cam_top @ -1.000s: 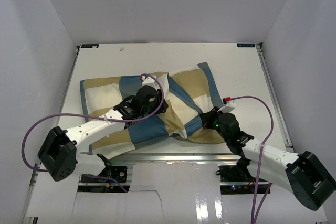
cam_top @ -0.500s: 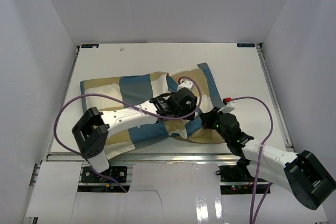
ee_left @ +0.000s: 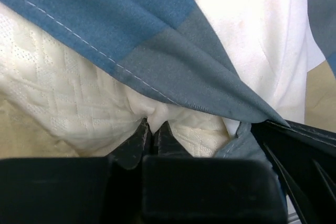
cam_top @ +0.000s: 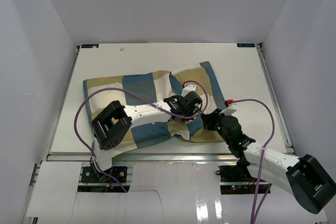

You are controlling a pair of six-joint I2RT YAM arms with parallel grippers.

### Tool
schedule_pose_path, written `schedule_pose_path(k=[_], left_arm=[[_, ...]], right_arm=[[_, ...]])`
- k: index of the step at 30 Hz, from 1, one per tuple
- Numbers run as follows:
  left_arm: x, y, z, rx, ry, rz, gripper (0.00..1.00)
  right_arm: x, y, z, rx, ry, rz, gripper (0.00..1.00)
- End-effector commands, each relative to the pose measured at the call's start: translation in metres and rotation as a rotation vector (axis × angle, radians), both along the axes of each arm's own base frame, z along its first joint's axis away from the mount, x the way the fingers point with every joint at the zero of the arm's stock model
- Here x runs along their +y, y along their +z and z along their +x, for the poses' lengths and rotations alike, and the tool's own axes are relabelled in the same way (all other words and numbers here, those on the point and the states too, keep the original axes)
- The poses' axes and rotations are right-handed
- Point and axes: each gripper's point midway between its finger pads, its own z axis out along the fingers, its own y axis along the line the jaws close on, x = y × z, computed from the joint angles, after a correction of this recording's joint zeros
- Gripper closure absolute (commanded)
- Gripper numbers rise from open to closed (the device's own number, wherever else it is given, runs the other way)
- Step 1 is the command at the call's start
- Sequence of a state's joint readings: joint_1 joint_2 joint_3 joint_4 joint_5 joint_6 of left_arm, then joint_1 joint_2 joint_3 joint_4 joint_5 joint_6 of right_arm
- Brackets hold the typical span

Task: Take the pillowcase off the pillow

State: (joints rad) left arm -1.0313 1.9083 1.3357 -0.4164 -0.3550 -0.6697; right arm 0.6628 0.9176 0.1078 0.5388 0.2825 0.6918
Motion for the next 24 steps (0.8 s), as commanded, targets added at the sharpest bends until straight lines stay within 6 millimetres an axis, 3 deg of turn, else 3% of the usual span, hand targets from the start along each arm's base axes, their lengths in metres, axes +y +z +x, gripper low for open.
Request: schedule_pose_path(k=[1, 5, 6, 12, 18, 24], left_arm=[[0.017, -0.015, 0.011, -0.011, 0.073, 0.044, 1.0], [0.033, 0.016, 0.02, -0.07, 0.138, 0.042, 1.0], [0.037, 0.039, 0.03, -0.107, 0.168, 0.012, 1.0], [0.086, 0.122, 0.063, -0.233, 0.314, -0.102, 1.0], [0.128, 0.156, 0.078, -0.269, 0.4, -0.182, 1.0], [0.145, 0.183, 0.088, -0.314, 0.432, -0.235, 1.0]], right_arm=[[-0.009, -0.012, -0.003, 0.008, -0.016, -0.037, 0.92], [-0.019, -0.025, -0.007, 0.053, -0.063, -0.048, 0.92], [-0.022, -0.029, -0.007, 0.064, -0.085, -0.051, 0.92], [-0.04, -0.041, -0.011, 0.1, -0.154, -0.099, 0.92], [-0.047, -0.04, -0.013, 0.111, -0.189, -0.094, 0.92], [-0.047, -0.046, -0.017, 0.127, -0.18, -0.093, 0.92]])
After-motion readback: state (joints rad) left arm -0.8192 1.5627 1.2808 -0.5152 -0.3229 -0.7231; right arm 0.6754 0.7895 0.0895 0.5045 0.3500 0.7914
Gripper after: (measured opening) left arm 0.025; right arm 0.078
